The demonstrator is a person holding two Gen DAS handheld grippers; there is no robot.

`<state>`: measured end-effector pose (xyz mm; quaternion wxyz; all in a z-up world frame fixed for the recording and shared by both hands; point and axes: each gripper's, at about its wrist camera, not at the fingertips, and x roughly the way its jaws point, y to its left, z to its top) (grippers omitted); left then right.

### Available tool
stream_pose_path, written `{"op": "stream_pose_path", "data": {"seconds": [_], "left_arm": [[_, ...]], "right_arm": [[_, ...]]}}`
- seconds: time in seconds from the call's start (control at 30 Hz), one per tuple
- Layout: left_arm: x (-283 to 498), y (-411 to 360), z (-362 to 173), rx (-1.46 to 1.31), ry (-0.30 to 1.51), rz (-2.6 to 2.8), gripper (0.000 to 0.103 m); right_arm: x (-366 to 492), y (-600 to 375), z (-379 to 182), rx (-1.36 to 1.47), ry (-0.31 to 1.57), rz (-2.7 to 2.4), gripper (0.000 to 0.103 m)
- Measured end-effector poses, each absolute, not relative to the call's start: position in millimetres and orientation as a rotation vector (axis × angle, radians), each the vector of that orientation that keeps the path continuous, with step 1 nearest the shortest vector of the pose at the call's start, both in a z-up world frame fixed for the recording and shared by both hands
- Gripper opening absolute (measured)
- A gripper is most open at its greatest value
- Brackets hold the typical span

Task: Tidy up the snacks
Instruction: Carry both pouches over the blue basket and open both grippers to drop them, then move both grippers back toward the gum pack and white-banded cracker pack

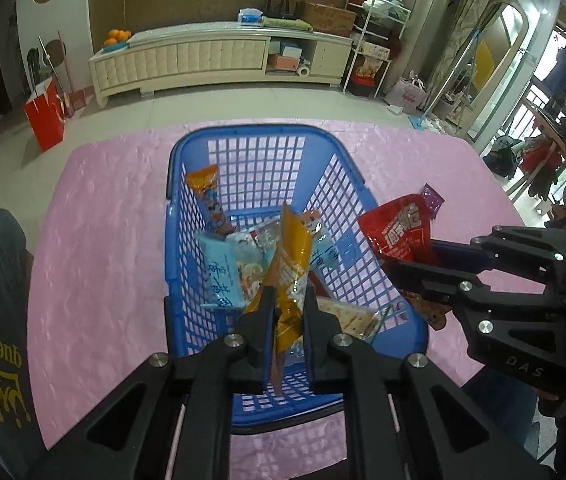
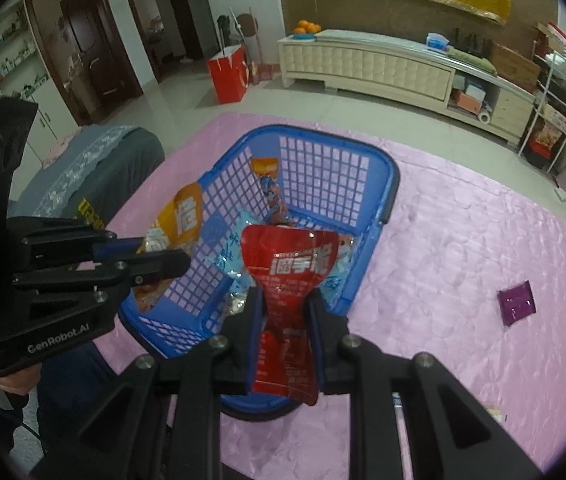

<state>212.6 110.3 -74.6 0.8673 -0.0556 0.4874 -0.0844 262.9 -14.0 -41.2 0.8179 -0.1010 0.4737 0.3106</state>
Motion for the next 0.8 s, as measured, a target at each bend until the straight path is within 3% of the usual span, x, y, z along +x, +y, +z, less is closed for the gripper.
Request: {"op": "stream_pose_path", "data": {"seconds": [0.2, 0.27, 0.33, 0.43, 0.57, 0.8], "left_arm": [[219, 115, -89, -0.128, 1.049, -0.180, 0.013], [220, 115, -92, -0.121, 1.049, -0.190, 0.021], [220, 112, -91, -0.111, 1.043, -0.194, 0.037], [217, 109, -87, -0.091, 1.030, -0.199, 0.053], [213, 107, -79, -0.074, 1.016, -0.190, 0.055], [203, 93, -63, -0.057, 0.994, -0.215, 0.060]], "right_arm": [[268, -8, -48, -0.240, 1.028, 0.665, 0.026], [269, -7, -50, -0.242, 1.034, 0.664, 0.030], [268, -8, -50, -0.243, 1.032, 0.661, 0.031], [268, -10, -52, -0.245, 1.042, 0.659, 0.054], [265, -17, -41, -0.223, 1.002, 0.645, 0.067], [260, -45, -20, -0.200, 0.967, 0.605, 0.068]]}}
